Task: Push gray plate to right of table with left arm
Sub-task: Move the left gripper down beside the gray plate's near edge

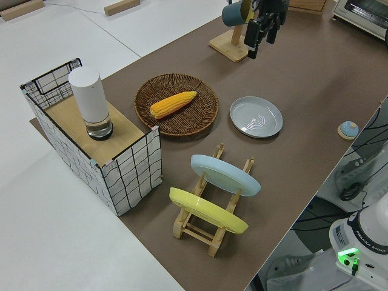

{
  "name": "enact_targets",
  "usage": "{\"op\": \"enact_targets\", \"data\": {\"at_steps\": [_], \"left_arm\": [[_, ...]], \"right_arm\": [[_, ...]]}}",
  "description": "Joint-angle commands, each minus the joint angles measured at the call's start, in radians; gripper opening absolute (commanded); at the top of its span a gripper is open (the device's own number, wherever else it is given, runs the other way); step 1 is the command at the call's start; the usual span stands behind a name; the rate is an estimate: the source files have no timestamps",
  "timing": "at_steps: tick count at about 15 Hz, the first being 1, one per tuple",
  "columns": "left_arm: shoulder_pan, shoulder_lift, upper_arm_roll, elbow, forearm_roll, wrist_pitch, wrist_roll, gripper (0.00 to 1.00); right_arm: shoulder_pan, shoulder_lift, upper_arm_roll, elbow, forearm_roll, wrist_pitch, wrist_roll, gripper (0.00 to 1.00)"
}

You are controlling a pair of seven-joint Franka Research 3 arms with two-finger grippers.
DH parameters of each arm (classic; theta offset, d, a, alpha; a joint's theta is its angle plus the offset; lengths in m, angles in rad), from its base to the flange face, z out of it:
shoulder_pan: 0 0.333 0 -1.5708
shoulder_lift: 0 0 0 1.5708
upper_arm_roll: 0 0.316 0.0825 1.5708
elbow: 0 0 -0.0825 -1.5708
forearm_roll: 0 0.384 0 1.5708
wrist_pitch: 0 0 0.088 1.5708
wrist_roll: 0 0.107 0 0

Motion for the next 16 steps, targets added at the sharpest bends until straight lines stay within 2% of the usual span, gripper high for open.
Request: {"op": "enact_targets", "data": {"at_steps": [1,4,8,13,16], "left_arm": [[0.011,-0.017,0.011,-0.095,-0.01,0.043,0.014,0.99],[0.014,-0.019,0.035,-0.179,-0.013,0.115,0.017,0.99],[0.015,-0.019,0.04,-0.237,-0.013,0.184,0.026,0.99],[0.031,-0.013,0.098,-0.351,-0.013,0.333,0.144,0.99],[0.032,-0.005,0.101,-0.394,-0.015,0.407,0.144,0.99]], "right_arm": [[-0.025,-0.027,0.015,-0.027,0.021,0.0,0.01,0.996],[-0.025,-0.027,0.015,-0.027,0.021,0.0,0.01,0.996],[-0.025,-0.027,0.015,-0.027,0.021,0.0,0.01,0.996],[-0.025,-0.027,0.015,-0.027,0.021,0.0,0.01,0.996],[-0.025,-0.027,0.015,-0.027,0.021,0.0,0.01,0.996]]}}
